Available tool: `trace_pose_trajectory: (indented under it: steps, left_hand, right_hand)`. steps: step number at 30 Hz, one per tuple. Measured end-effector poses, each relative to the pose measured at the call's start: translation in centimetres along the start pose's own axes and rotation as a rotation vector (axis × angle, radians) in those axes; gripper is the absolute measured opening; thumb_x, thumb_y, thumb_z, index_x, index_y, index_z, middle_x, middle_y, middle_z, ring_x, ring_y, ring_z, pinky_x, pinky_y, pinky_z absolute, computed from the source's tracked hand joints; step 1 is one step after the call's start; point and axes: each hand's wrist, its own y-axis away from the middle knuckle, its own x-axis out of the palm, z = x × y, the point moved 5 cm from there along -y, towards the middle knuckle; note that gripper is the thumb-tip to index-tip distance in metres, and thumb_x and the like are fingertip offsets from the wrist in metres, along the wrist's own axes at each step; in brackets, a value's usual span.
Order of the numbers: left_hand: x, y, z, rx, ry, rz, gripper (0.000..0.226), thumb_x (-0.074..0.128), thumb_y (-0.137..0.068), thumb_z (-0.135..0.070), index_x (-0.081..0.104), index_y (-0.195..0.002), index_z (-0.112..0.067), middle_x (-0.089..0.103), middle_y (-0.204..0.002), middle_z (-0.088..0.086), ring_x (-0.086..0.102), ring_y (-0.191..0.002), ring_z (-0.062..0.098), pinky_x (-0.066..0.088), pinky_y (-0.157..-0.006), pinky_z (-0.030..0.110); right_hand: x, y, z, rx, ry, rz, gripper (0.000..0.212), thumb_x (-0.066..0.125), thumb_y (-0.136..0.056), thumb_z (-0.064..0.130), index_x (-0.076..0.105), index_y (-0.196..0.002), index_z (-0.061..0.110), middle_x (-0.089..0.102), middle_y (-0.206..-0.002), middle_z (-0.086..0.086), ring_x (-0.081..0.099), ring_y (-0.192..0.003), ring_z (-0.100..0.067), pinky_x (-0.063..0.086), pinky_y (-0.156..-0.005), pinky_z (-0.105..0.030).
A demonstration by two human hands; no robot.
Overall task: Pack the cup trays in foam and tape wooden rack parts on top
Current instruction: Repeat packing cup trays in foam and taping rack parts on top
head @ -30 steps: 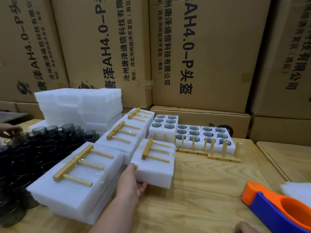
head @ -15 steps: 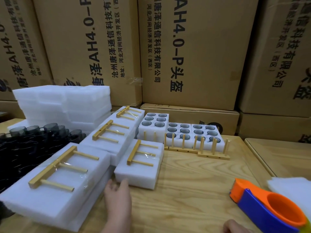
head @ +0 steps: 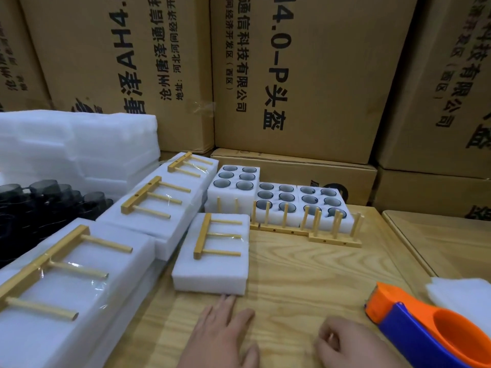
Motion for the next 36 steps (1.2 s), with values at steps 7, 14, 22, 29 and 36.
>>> trace_pose_trajectory:
  steps: [7, 14, 22, 29, 36]
  left_hand:
    - [-0.2, -0.8, 1.7, -0.274, -0.027, -0.126, 0.064, 0.049, -0.051, -0.055, 0.078, -0.091, -0.015, 0.074, -0.102, 0.011, 0.073, -0.087, 0.036, 0.061, -0.073, 0.052]
    - [1.5, -1.8, 3.9, -0.521, 0.053, -0.160, 0.099, 0.042, -0.053, -0.058, 0.066, -0.120, 0.011, 0.061, -0.131, 0.031, 0.062, -0.115, 0.050, 0.043, -0.099, 0.061]
    - [2.4, -2.6, 4.9, -0.545, 0.010, -0.262, 0.076, 0.044, -0.050, -0.058, 0.077, -0.094, -0.005, 0.066, -0.120, 0.032, 0.065, -0.107, 0.052, 0.037, -0.096, 0.056]
    - [2.7, -2.6, 5.1, -0.533, -0.034, -0.279, 0.072, 0.043, -0.051, -0.059, 0.077, -0.090, -0.009, 0.065, -0.123, 0.032, 0.064, -0.108, 0.053, 0.035, -0.096, 0.057]
    - [3.4, -2.8, 5.6, -0.532, -0.056, -0.281, 0.070, 0.045, -0.052, -0.058, 0.079, -0.094, -0.014, 0.063, -0.126, 0.032, 0.063, -0.110, 0.051, 0.033, -0.098, 0.056]
  right_hand:
    - [-2.7, -9.7, 9.5, -0.216, 0.119, -0.172, 0.019, 0.049, -0.088, 0.048, 0.059, -0.084, 0.031, 0.067, -0.080, 0.012, 0.063, -0.079, -0.010, 0.055, -0.071, -0.032]
    - [-4.3, -18.3, 16.5, -0.314, 0.066, -0.326, 0.013, 0.048, -0.089, 0.035, 0.058, -0.087, 0.026, 0.066, -0.088, 0.010, 0.062, -0.082, -0.019, 0.050, -0.065, -0.032]
    - [-4.1, -24.3, 22.3, -0.313, 0.224, -0.314, 0.051, 0.051, -0.091, 0.034, 0.041, -0.141, 0.031, 0.047, -0.138, -0.010, 0.040, -0.127, -0.033, 0.034, -0.095, -0.043]
    - [-3.9, -28.2, 24.8, -0.143, 0.320, -0.073, 0.067, 0.050, -0.084, 0.026, 0.030, -0.145, 0.045, 0.052, -0.114, -0.007, 0.034, -0.109, -0.033, 0.029, -0.079, -0.044]
    - [-2.7, -29.8, 24.5, -0.117, 0.434, 0.011, 0.048, 0.053, -0.075, 0.031, 0.048, -0.116, 0.057, 0.045, -0.091, 0.000, 0.031, -0.103, -0.033, 0.025, -0.087, -0.049]
